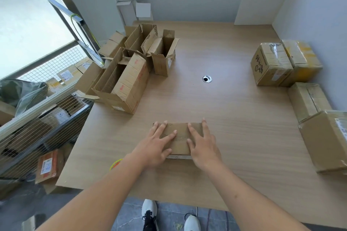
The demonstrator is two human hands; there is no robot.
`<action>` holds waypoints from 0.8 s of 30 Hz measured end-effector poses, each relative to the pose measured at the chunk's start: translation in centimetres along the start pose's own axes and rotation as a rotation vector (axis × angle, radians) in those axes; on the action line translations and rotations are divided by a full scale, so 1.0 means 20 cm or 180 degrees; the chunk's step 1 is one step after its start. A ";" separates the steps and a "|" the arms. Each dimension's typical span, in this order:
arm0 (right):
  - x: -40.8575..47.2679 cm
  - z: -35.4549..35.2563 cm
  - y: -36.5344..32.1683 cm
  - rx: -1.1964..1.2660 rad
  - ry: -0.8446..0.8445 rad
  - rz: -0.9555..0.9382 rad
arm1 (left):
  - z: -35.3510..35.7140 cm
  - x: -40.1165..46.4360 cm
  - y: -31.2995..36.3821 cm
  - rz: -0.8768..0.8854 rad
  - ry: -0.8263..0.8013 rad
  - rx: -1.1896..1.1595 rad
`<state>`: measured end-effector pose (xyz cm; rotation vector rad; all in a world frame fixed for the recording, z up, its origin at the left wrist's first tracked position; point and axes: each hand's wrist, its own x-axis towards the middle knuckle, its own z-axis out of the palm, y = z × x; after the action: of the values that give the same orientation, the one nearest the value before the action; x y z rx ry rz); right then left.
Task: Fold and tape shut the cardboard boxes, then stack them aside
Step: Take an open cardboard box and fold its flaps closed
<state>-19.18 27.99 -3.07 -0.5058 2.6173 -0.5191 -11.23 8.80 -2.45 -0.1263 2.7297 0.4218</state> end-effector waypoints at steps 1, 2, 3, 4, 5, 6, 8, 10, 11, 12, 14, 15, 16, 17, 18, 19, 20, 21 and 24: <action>-0.01 0.02 0.00 -0.0117 0.0034 -0.0053 | 0.02 -0.02 0.00 0.0027 0.0081 -0.0117; -0.01 0.03 0.01 -0.0172 0.0052 -0.0076 | 0.03 -0.04 -0.01 0.0046 0.0200 -0.0299; -0.02 0.05 0.01 -0.0194 0.0059 -0.0072 | 0.05 -0.07 -0.02 0.0050 0.0358 -0.0547; -0.03 0.06 0.01 -0.0188 0.0060 -0.0042 | 0.06 -0.10 -0.03 -0.0006 0.0555 -0.0835; -0.02 0.07 0.01 -0.0176 0.0065 -0.0005 | 0.08 -0.13 -0.05 -0.0138 0.0761 -0.1111; -0.02 0.09 0.01 -0.0193 0.0085 0.0018 | 0.10 -0.16 -0.08 -0.0321 0.0972 -0.1314; -0.02 0.13 0.01 -0.0268 0.0239 -0.0018 | 0.15 -0.22 -0.15 -0.0754 0.1263 -0.1459; -0.02 0.17 0.00 -0.0318 0.0304 -0.0020 | 0.21 -0.27 -0.23 -0.1267 0.1113 -0.1283; -0.03 0.19 -0.01 -0.0312 0.0317 0.0011 | 0.24 -0.29 -0.27 -0.1481 0.0921 -0.1138; -0.04 0.20 -0.02 -0.0298 0.0345 0.0035 | 0.27 -0.32 -0.30 -0.1621 0.0728 -0.1024; -0.06 0.21 -0.04 -0.0270 0.0360 0.0100 | 0.34 -0.36 -0.37 -0.1713 0.0348 -0.0864; -0.08 0.21 -0.05 -0.0271 0.0344 0.0131 | 0.38 -0.39 -0.39 -0.1719 0.0156 -0.0807; -0.09 0.22 -0.07 -0.0276 0.0336 0.0143 | 0.42 -0.40 -0.42 -0.1720 0.0005 -0.0777; -0.11 0.22 -0.08 -0.0300 0.0339 0.0140 | 0.45 -0.42 -0.45 -0.1708 -0.0079 -0.0766; -0.13 0.24 -0.10 -0.0335 0.0345 0.0127 | 0.48 -0.44 -0.48 -0.1662 -0.0101 -0.0770; -0.14 0.25 -0.12 -0.0366 0.0359 0.0111 | 0.51 -0.45 -0.51 -0.1588 -0.0059 -0.0776; -0.16 0.26 -0.13 -0.0389 0.0387 0.0106 | 0.53 -0.45 -0.53 -0.1507 0.0030 -0.0770; -0.17 0.28 -0.14 -0.0399 0.0416 0.0120 | 0.54 -0.46 -0.56 -0.1443 0.0132 -0.0779; -0.21 0.31 -0.18 -0.0345 0.0460 0.0235 | 0.54 -0.50 -0.62 -0.1379 0.0533 -0.1228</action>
<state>-11.70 24.91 -5.40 -0.4172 2.8022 -0.4053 3.60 0.54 -11.55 -0.8689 2.6362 0.8279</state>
